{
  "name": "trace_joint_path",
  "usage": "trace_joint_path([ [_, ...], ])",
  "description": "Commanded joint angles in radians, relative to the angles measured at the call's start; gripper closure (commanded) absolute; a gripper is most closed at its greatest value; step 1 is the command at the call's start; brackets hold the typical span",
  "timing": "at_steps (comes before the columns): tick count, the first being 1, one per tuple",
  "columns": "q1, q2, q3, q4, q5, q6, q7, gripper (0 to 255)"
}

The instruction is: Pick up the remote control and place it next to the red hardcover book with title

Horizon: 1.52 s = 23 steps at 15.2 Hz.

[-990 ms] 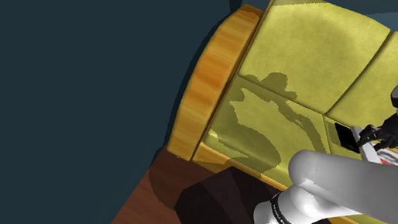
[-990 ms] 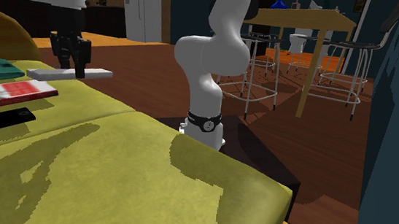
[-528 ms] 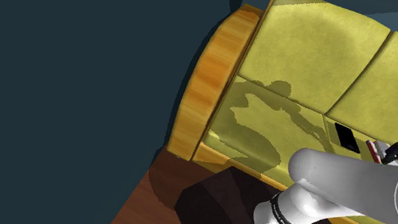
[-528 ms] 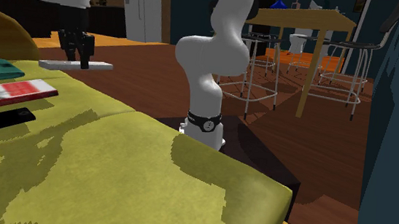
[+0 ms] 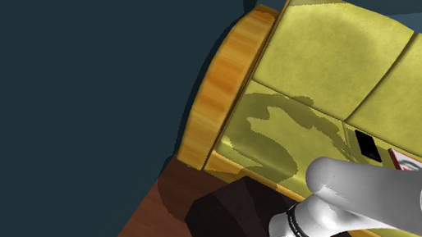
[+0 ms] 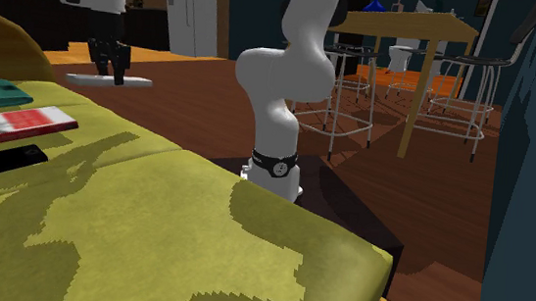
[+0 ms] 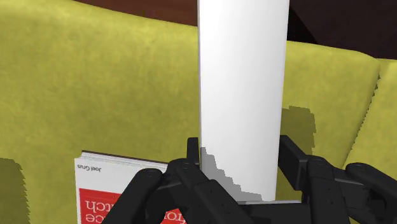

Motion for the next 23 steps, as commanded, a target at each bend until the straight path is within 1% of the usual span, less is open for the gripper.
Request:
trace_joint_path([
  [1,0.017,0.021,-0.058,0.05,0.002,-0.005,-0.057,255],
  [2,0.029,0.032,-0.09,0.074,0.004,-0.006,-0.084,255],
  [3,0.035,0.036,-0.105,0.085,0.005,-0.006,-0.096,255],
  [12,0.081,0.078,-0.208,0.014,-0.018,0.122,-0.095,255],
  [16,0.115,0.102,-0.266,-0.012,-0.026,0.182,-0.097,255],
  [20,0.159,0.129,-0.332,-0.034,-0.032,0.242,-0.098,255],
  [23,0.159,0.128,-0.332,-0.034,-0.032,0.242,-0.098,255],
])
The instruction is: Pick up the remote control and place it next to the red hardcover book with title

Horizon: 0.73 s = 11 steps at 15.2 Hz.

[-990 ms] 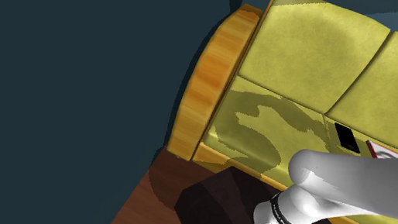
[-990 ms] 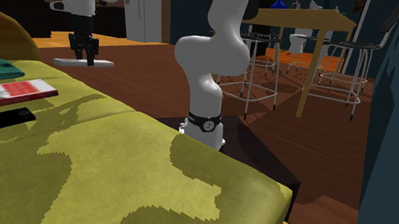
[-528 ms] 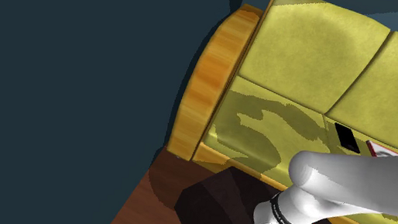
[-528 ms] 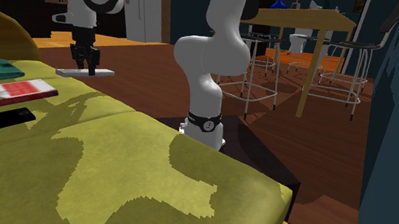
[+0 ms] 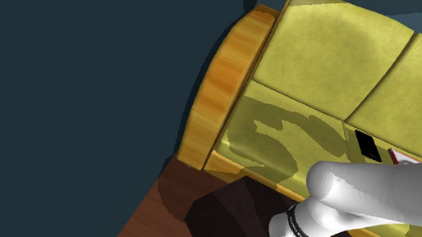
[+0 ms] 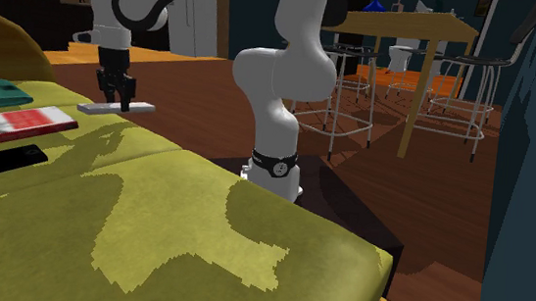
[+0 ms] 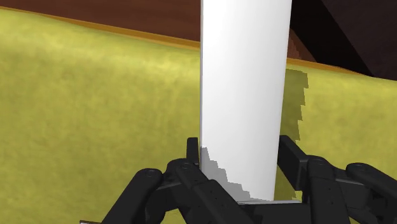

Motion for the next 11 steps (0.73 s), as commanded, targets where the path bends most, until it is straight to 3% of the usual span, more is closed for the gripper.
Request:
trace_joint_path([
  [1,0.002,0.001,-0.002,0.0,0.0,0.002,0.0,255],
  [4,0.002,0.001,-0.002,0.0,0.0,0.002,0.0,255],
  [5,0.002,0.001,-0.002,0.0,0.0,0.002,0.0,0],
  [10,0.002,0.001,-0.002,0.0,0.0,0.002,0.0,0],
  [11,-0.033,-0.017,0.045,0.011,0.003,-0.036,0.0,0],
])
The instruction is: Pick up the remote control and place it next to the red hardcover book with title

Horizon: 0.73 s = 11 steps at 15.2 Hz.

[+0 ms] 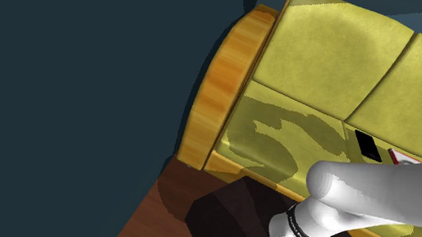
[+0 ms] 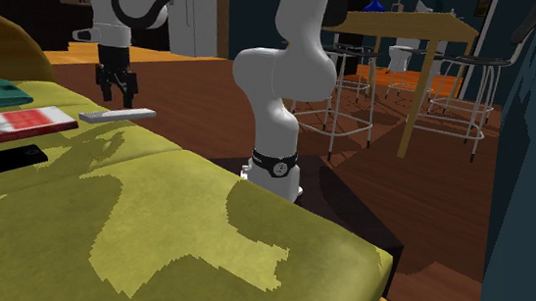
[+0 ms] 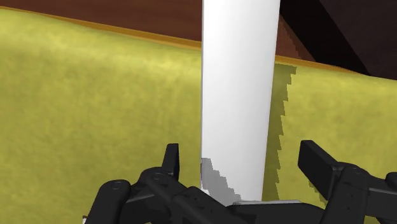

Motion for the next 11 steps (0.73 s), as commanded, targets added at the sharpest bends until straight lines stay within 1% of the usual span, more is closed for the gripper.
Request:
trace_joint_path([
  [1,-0.047,-0.026,0.067,0.019,0.006,-0.059,0.0,0],
  [3,-0.088,-0.056,0.133,0.046,0.013,-0.126,0.001,0],
  [11,-0.087,-0.056,0.133,0.046,0.013,-0.126,0.001,0],
])
